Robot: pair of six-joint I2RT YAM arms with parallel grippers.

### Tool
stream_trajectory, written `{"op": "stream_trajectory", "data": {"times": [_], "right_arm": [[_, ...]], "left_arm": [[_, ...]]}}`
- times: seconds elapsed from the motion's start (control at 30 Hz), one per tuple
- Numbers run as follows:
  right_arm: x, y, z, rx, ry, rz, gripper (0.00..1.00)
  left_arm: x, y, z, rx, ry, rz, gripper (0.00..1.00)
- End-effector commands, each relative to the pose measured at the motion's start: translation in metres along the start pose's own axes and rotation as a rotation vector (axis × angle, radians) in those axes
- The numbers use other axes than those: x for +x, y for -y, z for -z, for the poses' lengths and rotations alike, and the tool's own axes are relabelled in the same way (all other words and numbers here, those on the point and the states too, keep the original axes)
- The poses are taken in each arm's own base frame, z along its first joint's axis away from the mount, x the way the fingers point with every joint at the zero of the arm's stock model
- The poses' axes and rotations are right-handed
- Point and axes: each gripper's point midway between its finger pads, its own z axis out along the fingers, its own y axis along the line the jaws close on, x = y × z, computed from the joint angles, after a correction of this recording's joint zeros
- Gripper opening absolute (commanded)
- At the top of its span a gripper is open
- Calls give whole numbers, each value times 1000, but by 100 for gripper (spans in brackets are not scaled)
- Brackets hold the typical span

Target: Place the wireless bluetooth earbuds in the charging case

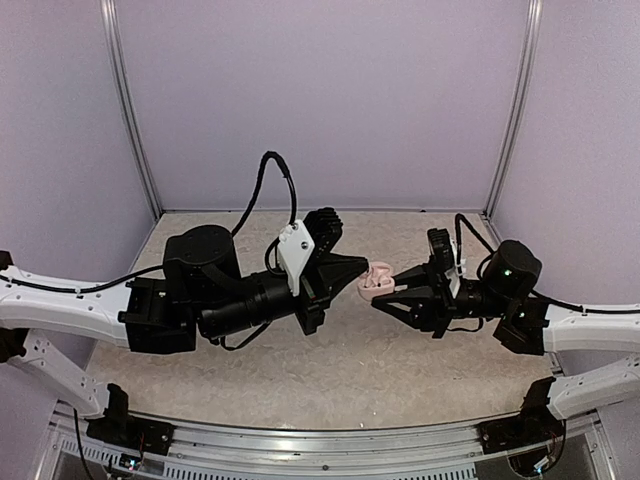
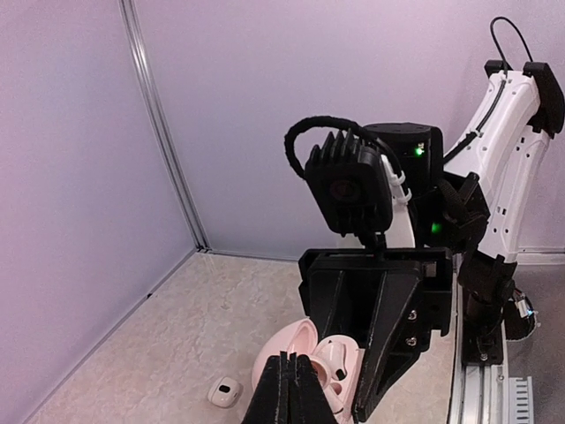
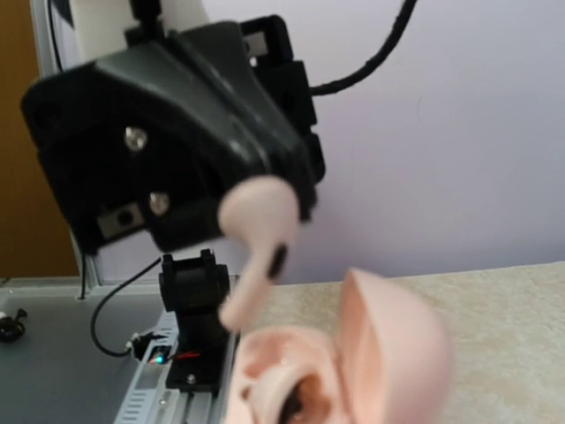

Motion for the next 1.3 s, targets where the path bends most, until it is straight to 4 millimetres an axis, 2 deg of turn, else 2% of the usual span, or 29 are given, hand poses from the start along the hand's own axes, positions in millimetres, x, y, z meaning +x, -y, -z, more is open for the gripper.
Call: {"op": "stream_trajectory", "data": {"times": [0.0,0.37,0.7,1.27], "right_arm": [[-19,-6,-4,-36,54,-13,0],[-19,-7,-6,-31,59,-34,0],[-22,4,-8,45,91,-92,0],[-21,6,-12,74,110,-113,0]], "left_arm": [[-8,-6,-5,-62,2,-42,3],[-4,-12,-8,-124,-19,-65,3],[-4,-8,-11,-155,-23,-81,3],[-15,-21,-10,-248,14,-40,3]]}}
